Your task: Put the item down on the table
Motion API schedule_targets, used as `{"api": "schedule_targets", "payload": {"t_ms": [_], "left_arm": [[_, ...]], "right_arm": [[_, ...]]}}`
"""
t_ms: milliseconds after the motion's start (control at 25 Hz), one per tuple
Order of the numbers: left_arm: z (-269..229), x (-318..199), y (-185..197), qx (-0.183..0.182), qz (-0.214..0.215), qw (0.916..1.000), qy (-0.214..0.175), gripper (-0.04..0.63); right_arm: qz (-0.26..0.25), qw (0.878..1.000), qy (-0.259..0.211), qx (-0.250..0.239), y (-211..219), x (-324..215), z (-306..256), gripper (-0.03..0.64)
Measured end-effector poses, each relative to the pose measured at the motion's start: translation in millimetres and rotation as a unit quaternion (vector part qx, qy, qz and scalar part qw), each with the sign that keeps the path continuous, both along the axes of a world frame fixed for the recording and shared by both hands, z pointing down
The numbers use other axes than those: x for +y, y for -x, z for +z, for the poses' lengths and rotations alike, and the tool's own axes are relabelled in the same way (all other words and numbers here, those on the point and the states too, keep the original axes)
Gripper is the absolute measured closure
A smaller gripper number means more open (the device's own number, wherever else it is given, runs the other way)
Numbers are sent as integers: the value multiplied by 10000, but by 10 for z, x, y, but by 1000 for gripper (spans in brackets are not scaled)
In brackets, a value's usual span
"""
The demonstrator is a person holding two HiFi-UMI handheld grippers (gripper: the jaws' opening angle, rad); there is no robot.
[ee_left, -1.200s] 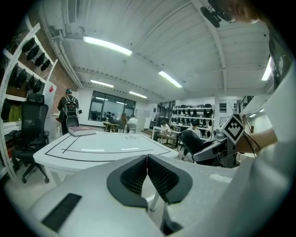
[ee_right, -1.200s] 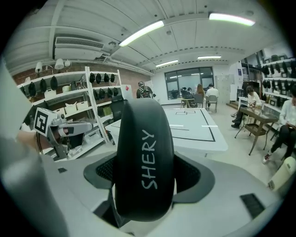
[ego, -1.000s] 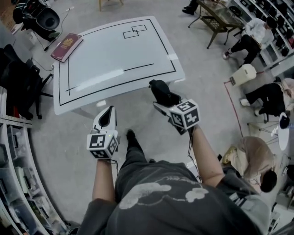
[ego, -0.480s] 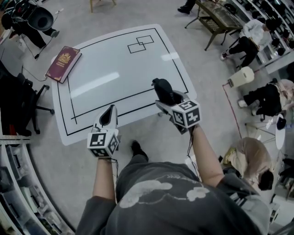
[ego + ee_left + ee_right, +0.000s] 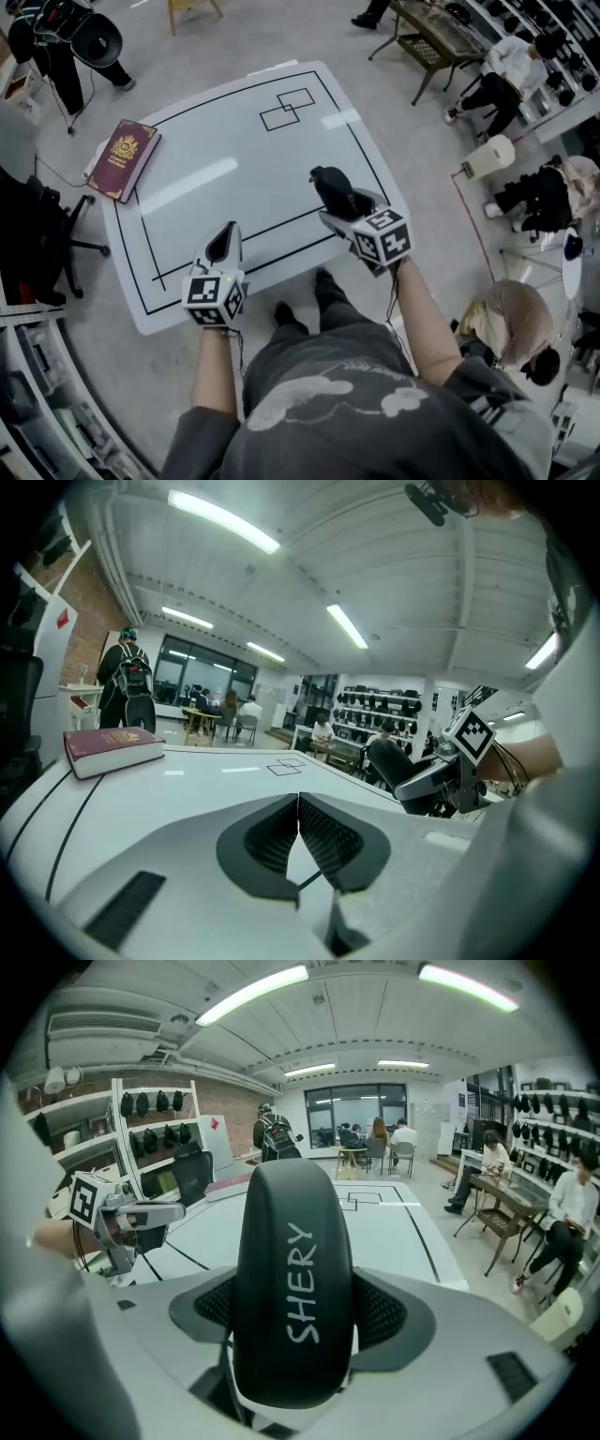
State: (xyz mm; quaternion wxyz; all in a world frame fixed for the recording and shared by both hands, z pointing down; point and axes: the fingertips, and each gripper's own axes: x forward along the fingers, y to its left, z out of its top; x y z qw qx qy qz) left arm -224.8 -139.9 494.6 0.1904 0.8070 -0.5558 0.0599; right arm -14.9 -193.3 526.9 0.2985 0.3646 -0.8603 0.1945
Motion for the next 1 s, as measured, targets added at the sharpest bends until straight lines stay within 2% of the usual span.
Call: {"api": "schedule_targets", "payload": {"t_ms": [160,440,560,720,1000], "left_arm": [[-32,-214,7,-93,-61,9999,-31,592],[-91,-749,9,-267,-497,9984,0,592],[-100,-992,-23,-295,-711,9970,57,592],[-121,-1293,-16,-404,-959,9945,114,592],[-160,-1722,69,-530,-1246,9906,200,592]], "right_arm": [[-145,9998,-83,125,-23,-357,52,276],[-798,9954,-392,352,-11,-1270,31,276],[-1200,9909,-372,492,26,-1657,89,276],[-1873,9772,-363,935,104,-2062,190,276],[-2955,9410,-718,1485,336,-2837,259,276]]}}
